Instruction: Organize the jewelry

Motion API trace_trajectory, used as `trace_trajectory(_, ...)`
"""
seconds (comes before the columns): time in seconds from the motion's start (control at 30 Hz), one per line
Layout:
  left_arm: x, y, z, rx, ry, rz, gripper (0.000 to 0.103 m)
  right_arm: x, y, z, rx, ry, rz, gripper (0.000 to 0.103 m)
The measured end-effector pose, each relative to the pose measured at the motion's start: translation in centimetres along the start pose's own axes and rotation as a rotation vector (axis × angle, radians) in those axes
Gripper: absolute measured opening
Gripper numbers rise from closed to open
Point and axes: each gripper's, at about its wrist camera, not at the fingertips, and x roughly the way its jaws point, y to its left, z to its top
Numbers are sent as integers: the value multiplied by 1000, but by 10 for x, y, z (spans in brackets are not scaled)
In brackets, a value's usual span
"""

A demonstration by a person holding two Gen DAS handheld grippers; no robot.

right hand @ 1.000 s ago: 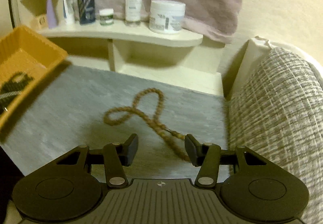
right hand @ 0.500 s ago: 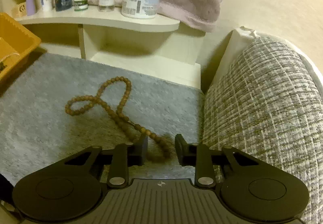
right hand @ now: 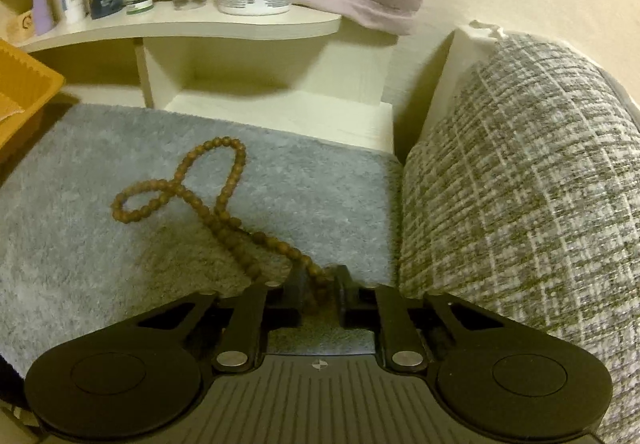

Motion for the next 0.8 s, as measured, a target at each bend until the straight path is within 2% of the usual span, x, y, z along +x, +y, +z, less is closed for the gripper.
trace_trajectory(0.1,0,0,0,-1,-1,0,2,-1,9,0,-52,10,-20,7)
trace_trajectory(0.2,1,1,-1,-3,-1,-1,2,-8,11,0,-50,-2,-26,6)
trace_trajectory(0.37,1,0,-1,0,0,0,2,-36,20,11,-83,-82,-30,6)
trace_trajectory(0.57,1,-1,-1,0,-1,-1,2,-83,36,42,-139,-203,-10,6)
trace_trajectory(0.8,0,-1,-2,0,-3,-1,2,-121,55,71,-205,-283,32,6)
